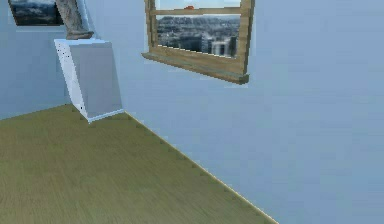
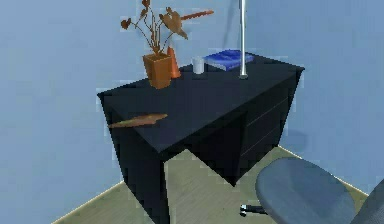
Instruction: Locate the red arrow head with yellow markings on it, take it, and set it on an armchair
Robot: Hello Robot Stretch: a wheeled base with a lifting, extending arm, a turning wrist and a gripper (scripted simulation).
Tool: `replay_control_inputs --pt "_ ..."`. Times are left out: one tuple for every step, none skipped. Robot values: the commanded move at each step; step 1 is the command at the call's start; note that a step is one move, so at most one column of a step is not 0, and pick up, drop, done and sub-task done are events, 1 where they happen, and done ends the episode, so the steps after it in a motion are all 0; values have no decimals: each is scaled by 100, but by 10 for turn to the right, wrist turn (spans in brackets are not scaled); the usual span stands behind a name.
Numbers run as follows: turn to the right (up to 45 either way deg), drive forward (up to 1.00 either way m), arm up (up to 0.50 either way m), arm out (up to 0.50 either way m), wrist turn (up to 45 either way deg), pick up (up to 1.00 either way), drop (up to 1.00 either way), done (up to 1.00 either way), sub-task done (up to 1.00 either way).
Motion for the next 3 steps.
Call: replay_control_inputs --pt "0 0 38 0 0 0 0 0 0" --pt "0 0 0 50 0 0 0 0 0" --pt "0 0 0 0 450 0 0 0 0"
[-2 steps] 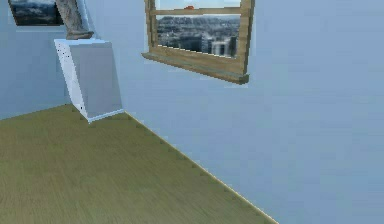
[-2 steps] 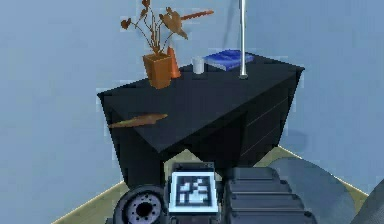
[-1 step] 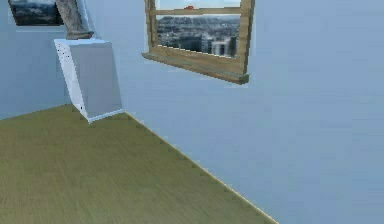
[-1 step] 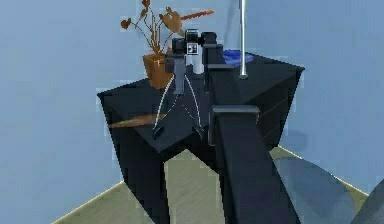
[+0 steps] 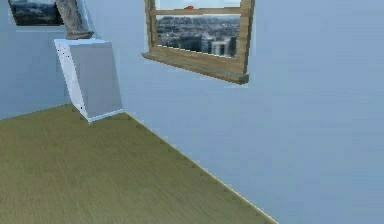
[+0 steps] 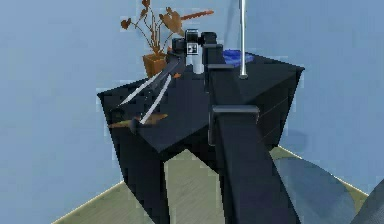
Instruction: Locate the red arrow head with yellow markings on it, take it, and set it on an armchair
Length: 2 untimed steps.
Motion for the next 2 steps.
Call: replay_control_inputs --pt "0 0 0 0 450 0 0 0 0" --pt "0 0 0 0 210 0 0 0 0"
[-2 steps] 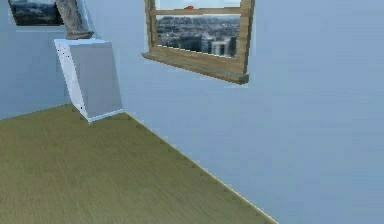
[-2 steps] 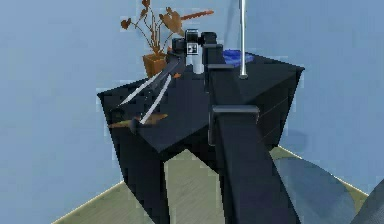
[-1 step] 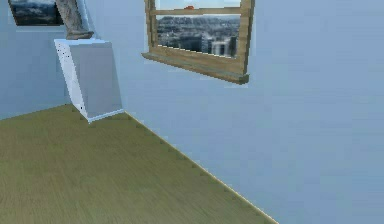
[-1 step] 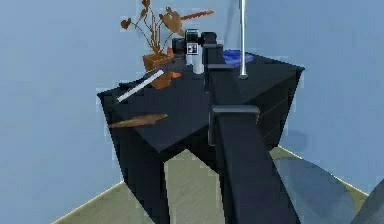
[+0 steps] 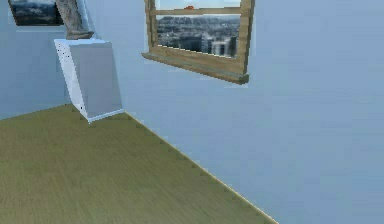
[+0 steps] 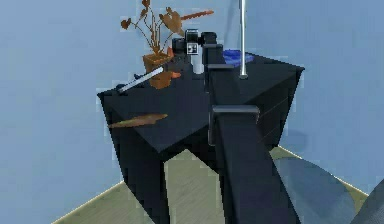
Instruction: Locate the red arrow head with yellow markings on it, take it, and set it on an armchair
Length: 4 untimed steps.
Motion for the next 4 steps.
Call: replay_control_inputs --pt "0 0 -22 0 0 0 0 0 0" --pt "0 0 0 0 0 100 0 0 0" --pt "0 0 10 0 0 0 0 0 0" --pt "0 0 -10 0 0 0 0 0 0"
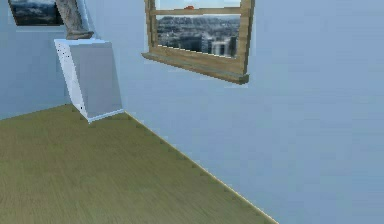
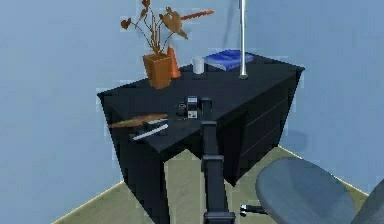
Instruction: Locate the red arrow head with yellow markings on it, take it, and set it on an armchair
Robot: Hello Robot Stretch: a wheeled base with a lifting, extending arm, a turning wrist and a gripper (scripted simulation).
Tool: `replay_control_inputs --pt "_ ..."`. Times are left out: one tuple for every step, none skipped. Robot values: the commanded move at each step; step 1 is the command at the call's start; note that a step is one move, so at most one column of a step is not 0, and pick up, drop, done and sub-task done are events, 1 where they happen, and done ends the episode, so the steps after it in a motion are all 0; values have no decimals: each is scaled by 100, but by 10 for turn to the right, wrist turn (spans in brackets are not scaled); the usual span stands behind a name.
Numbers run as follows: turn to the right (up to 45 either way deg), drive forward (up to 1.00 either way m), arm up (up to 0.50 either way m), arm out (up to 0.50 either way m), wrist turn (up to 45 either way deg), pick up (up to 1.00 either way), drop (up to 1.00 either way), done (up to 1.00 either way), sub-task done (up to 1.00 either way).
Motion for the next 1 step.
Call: replay_control_inputs --pt "0 0 10 0 0 0 0 0 0"
